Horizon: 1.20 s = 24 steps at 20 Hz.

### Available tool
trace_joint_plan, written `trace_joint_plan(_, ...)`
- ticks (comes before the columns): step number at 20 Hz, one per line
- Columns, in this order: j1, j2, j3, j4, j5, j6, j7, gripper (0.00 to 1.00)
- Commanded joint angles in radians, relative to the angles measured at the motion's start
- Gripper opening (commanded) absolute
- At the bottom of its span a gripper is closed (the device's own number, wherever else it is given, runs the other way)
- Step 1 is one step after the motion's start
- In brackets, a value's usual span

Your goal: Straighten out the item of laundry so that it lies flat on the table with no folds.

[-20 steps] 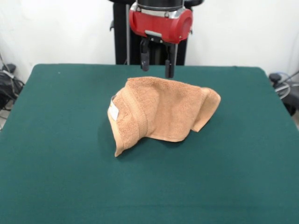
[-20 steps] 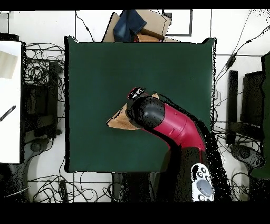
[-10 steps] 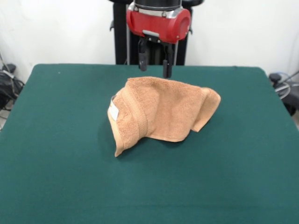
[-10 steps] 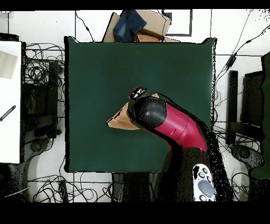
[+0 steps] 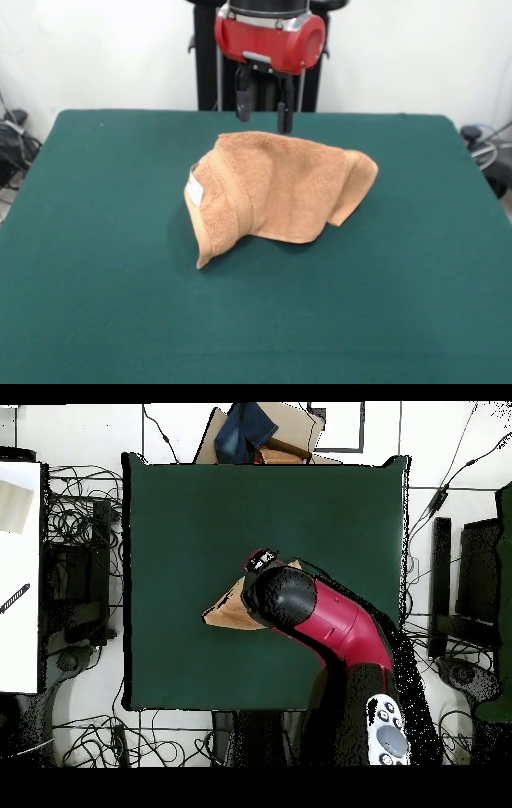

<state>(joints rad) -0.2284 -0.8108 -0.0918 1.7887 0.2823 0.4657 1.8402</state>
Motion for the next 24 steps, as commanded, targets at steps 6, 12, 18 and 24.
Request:
trace_joint_plan(6,-0.027,-0.012,0.094,0.109,-0.036,-0.07,0.079,1.0)
trace_joint_plan(12,-0.022,-0.007,0.093,0.096,-0.034,-0.048,0.085,1.0)
trace_joint_plan(18,0.011,-0.02,0.06,0.084,-0.057,-0.07,0.1,1.0)
trace_joint_plan(24,0.045,-0.069,0.039,0.118,-0.043,-0.042,0.128,1.0)
